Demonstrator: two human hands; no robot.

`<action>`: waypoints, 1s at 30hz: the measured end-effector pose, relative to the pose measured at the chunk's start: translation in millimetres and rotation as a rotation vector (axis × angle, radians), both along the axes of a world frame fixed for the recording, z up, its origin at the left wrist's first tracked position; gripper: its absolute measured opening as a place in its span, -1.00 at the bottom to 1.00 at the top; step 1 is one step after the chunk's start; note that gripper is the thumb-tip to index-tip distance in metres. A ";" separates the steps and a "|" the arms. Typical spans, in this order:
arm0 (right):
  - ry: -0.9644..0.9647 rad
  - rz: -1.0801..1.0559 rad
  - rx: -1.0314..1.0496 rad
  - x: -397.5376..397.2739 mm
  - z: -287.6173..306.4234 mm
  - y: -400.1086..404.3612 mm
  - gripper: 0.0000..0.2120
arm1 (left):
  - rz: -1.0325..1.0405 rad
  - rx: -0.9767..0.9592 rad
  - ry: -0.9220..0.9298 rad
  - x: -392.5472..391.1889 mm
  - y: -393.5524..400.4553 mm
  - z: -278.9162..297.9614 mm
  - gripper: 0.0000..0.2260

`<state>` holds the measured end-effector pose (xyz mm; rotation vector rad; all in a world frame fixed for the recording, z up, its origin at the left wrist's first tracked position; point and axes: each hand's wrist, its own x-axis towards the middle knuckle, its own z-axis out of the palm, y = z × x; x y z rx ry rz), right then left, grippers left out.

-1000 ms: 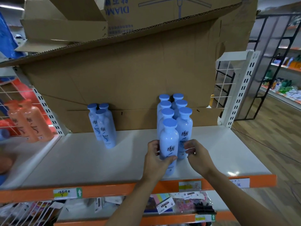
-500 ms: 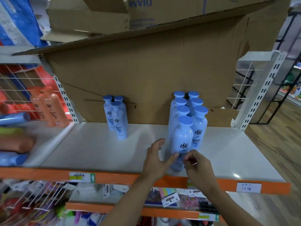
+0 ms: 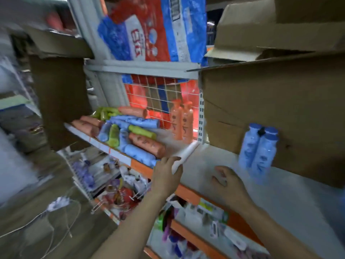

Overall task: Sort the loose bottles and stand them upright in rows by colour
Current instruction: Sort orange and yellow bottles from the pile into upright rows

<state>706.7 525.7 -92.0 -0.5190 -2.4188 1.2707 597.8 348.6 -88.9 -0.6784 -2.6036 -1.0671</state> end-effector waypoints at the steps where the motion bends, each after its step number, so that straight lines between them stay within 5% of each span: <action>1: -0.004 0.042 -0.004 -23.2 0.7 -14.7 -0.63 | 0.033 -0.029 -0.036 -20.3 -20.2 2.0 -0.64; 8: -0.027 0.157 0.012 -159.5 9.7 -100.9 -0.86 | 0.156 -0.063 -0.137 -123.3 -130.6 -6.6 -0.73; 26: -0.167 0.140 0.165 -385.2 -5.9 -145.3 -0.56 | 0.106 -0.121 -0.188 -343.8 -158.6 -13.9 -0.61; 30: -0.204 0.102 0.229 -406.2 -3.6 -145.9 -0.56 | 0.025 -0.122 -0.140 -375.4 -148.8 -11.3 -0.74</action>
